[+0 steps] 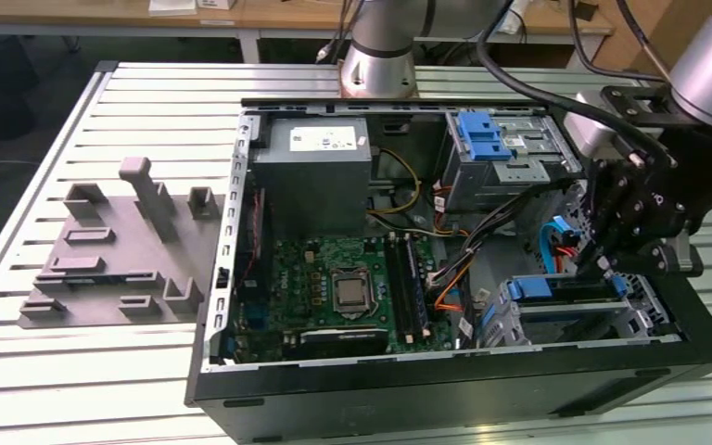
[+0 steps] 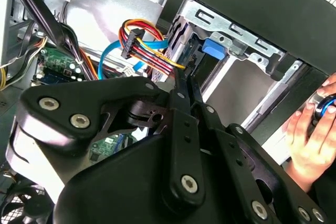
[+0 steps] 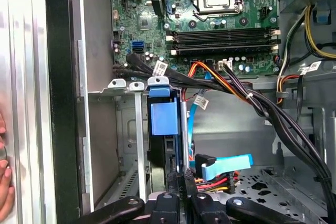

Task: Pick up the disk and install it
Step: 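Insert the first disk wire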

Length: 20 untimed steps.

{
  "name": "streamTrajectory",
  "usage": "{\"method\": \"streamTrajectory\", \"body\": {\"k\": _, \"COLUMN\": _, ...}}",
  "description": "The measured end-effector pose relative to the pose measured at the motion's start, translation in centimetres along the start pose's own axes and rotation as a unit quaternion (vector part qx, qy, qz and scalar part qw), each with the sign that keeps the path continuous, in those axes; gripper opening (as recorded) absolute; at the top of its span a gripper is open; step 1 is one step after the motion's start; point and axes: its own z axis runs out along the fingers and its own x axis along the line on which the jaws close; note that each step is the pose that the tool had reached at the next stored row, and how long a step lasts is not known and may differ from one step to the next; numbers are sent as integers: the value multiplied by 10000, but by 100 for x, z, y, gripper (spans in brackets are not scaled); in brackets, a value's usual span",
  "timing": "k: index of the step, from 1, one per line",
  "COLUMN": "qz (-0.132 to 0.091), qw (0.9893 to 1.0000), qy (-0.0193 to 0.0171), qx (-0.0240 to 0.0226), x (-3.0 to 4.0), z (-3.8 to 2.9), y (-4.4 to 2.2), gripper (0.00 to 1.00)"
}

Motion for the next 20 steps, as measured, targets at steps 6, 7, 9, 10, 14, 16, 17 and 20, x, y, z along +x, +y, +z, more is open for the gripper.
{"method": "streamTrajectory", "body": {"k": 6, "qz": 6, "qw": 10000, "qy": 1, "qx": -23, "x": 12, "z": 9, "y": -10, "gripper": 16}}
{"method": "streamTrajectory", "body": {"k": 7, "qz": 7, "qw": 10000, "qy": 2, "qx": -28, "x": 13, "z": 11, "y": -14, "gripper": 16}}
{"method": "streamTrajectory", "body": {"k": 9, "qz": 10, "qw": 10000, "qy": 3, "qx": -40, "x": 15, "z": 14, "y": -24, "gripper": 16}}
{"method": "streamTrajectory", "body": {"k": 10, "qz": 11, "qw": 10000, "qy": 3, "qx": -47, "x": 15, "z": 15, "y": -29, "gripper": 16}}
{"method": "streamTrajectory", "body": {"k": 14, "qz": 16, "qw": 10000, "qy": 5, "qx": -67, "x": 19, "z": 20, "y": -41, "gripper": 16}}
{"method": "streamTrajectory", "body": {"k": 16, "qz": 18, "qw": 10000, "qy": 6, "qx": -74, "x": 22, "z": 23, "y": -47, "gripper": 16}}
{"method": "streamTrajectory", "body": {"k": 17, "qz": 18, "qw": 10000, "qy": 6, "qx": -79, "x": 23, "z": 24, "y": -50, "gripper": 16}}
{"method": "streamTrajectory", "body": {"k": 20, "qz": 18, "qw": 10000, "qy": 6, "qx": -97, "x": 23, "z": 24, "y": -55, "gripper": 16}}
